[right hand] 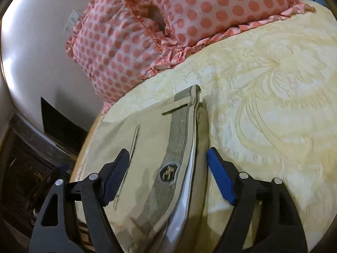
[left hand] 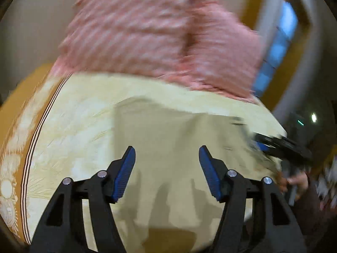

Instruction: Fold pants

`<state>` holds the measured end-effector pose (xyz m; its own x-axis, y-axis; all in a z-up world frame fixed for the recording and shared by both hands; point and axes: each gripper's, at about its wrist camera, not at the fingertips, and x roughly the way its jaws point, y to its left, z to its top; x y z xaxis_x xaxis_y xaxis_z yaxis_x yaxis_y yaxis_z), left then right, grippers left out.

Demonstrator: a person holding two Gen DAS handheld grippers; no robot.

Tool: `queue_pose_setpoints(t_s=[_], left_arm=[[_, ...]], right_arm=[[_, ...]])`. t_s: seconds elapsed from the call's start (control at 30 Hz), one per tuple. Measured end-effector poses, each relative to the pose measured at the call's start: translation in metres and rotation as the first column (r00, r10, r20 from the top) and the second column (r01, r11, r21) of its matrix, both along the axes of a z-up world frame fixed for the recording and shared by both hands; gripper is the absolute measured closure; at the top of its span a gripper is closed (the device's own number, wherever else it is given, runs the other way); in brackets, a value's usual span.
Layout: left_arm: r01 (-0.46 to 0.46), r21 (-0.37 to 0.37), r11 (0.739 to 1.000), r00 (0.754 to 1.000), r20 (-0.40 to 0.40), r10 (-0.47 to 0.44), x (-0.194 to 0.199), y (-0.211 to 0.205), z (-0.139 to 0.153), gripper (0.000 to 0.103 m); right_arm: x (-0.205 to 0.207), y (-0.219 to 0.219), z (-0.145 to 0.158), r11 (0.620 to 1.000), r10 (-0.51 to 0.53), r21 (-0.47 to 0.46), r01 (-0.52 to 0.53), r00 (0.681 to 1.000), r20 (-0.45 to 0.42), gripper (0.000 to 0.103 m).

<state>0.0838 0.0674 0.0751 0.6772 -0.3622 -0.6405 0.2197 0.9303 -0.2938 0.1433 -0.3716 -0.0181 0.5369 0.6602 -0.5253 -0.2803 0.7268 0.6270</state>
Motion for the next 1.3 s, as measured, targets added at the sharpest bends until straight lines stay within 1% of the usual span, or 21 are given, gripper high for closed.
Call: queue_pose_setpoints(t_s=[0.07,0.13,0.2,0.23,0.27,0.33,0.4,0.43,0.53,0.57,0.63,0.67,0.73,0.8,0.93,1.07,1.13,1.2,1.23,1.27,1.3], left_arm=[[-0.018,0.004,1.000,0.998,-0.059,0.018,0.022,0.012,-0.012,0.042],[0.026,-0.029,0.999,0.992,-0.124,-0.029,0.046,0.014,-0.024,0.042],[0.060,-0.043,0.997,0.981,-0.181,-0.067,0.053,0.012,-0.034,0.042],[0.073,-0.040,0.997,0.977,-0.195,-0.079,0.056,0.008,-0.037,0.039],[0.085,-0.040,0.996,0.974,-0.208,-0.091,0.061,0.006,-0.041,0.037],[0.101,-0.059,0.993,0.972,-0.206,-0.111,0.060,0.004,-0.046,0.035],[0.103,-0.085,0.991,0.969,-0.218,-0.119,0.060,0.008,-0.046,0.035],[0.102,-0.099,0.990,0.967,-0.223,-0.121,0.060,0.011,-0.046,0.035],[0.087,-0.134,0.987,0.965,-0.233,-0.117,0.061,0.014,-0.046,0.036],[0.083,-0.132,0.988,0.966,-0.234,-0.112,0.061,0.013,-0.046,0.038],[0.087,-0.068,0.994,0.966,-0.237,-0.101,0.059,0.006,-0.046,0.070],[0.086,-0.033,0.996,0.966,-0.240,-0.092,0.058,0.004,-0.046,0.078],[0.094,-0.054,0.994,0.963,-0.247,-0.105,0.059,0.008,-0.043,0.093],[0.102,-0.059,0.993,0.967,-0.230,-0.113,0.060,0.009,-0.034,0.097],[0.112,-0.020,0.994,0.984,-0.136,-0.114,0.071,0.000,-0.009,0.099],[0.096,0.002,0.995,0.994,-0.043,-0.095,0.103,-0.008,0.014,0.099],[0.070,0.060,0.996,0.997,0.022,-0.071,0.126,-0.019,0.016,0.099],[0.054,0.111,0.992,0.999,-0.008,-0.053,0.147,-0.028,0.001,0.097],[0.035,0.142,0.989,0.999,-0.046,-0.028,0.157,-0.031,-0.009,0.094],[0.020,0.166,0.986,0.997,-0.078,-0.007,0.163,-0.033,-0.017,0.092],[0.012,0.168,0.986,0.996,-0.094,0.004,0.164,-0.032,-0.023,0.086]], right_arm=[[0.005,0.004,-0.001,1.000,0.010,-0.028,-0.010,1.000,0.003,0.032],[0.008,0.004,-0.002,0.999,0.032,-0.027,-0.032,0.999,0.003,0.033],[0.009,0.002,-0.003,0.999,0.046,-0.022,-0.046,0.999,-0.004,0.042],[0.011,0.000,-0.004,0.999,0.051,-0.020,-0.051,0.999,-0.007,0.054],[0.012,-0.003,-0.008,0.998,0.065,-0.010,-0.065,0.998,-0.021,0.071],[0.017,-0.012,-0.012,0.996,0.080,0.034,-0.078,0.996,-0.040,0.081],[0.022,-0.016,-0.012,0.996,0.073,0.055,-0.069,0.994,-0.081,0.081],[0.024,-0.015,-0.010,0.998,0.059,0.037,-0.056,0.995,-0.084,0.078],[0.020,0.000,-0.002,0.994,0.094,-0.048,-0.095,0.995,-0.024,0.072],[0.019,0.003,-0.003,0.992,0.118,-0.051,-0.119,0.993,-0.025,0.075],[0.017,0.003,-0.007,0.984,0.177,0.005,-0.177,0.983,-0.042,0.084],[0.019,-0.002,-0.008,0.981,0.189,0.053,-0.186,0.980,-0.056,0.086],[0.023,-0.009,-0.007,0.972,0.200,0.136,-0.190,0.978,-0.061,0.088],[0.027,-0.009,0.001,0.967,0.206,0.160,-0.197,0.978,-0.037,0.089],[0.045,-0.003,0.026,0.969,0.201,0.142,-0.204,0.979,0.035,0.092],[0.078,-0.010,0.048,0.979,0.129,0.144,-0.143,0.987,0.100,0.092],[0.090,-0.015,0.050,0.987,0.077,0.131,-0.092,0.990,0.115,0.092],[0.106,-0.017,0.043,0.997,0.023,0.072,-0.030,0.995,0.094,0.092],[0.113,-0.014,0.034,1.000,0.005,0.002,-0.005,0.999,0.052,0.086],[0.119,-0.013,0.025,0.996,-0.027,-0.089,0.025,1.000,-0.014,0.073],[0.121,-0.014,0.020,0.989,-0.058,-0.138,0.050,0.997,-0.054,0.070]])
